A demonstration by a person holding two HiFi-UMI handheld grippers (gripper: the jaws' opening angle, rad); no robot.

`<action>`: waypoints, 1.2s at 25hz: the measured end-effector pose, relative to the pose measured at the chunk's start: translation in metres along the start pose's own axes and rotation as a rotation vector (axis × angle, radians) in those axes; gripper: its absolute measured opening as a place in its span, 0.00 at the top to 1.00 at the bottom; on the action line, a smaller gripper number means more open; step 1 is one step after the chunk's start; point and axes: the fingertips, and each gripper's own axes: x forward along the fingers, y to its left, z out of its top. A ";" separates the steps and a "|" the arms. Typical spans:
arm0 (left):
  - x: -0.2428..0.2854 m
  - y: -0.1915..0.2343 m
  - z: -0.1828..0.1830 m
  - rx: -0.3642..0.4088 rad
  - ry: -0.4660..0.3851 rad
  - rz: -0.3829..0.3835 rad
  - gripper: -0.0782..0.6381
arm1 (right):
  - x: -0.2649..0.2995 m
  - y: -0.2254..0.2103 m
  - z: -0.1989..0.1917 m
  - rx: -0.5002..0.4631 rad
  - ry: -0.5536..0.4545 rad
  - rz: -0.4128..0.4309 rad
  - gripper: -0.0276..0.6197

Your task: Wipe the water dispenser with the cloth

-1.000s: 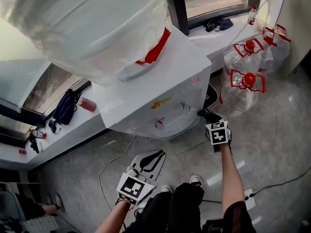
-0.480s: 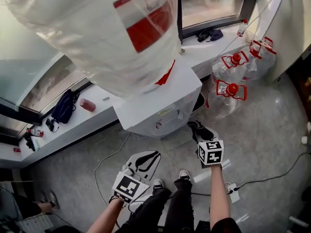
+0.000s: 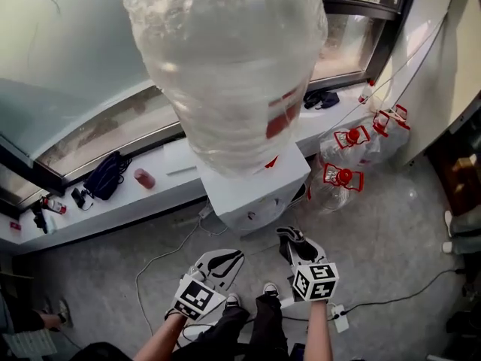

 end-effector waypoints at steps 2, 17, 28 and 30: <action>-0.018 -0.004 0.005 -0.011 -0.001 0.002 0.86 | -0.020 0.020 0.008 -0.002 -0.005 0.009 0.79; -0.165 -0.033 0.002 -0.038 -0.032 0.038 0.86 | -0.131 0.143 0.055 0.107 -0.091 0.067 0.80; -0.227 -0.059 -0.005 -0.098 -0.063 0.206 0.86 | -0.189 0.180 0.044 -0.016 -0.036 0.191 0.80; -0.234 -0.073 -0.005 -0.118 -0.068 0.253 0.86 | -0.206 0.180 0.037 -0.028 -0.031 0.221 0.80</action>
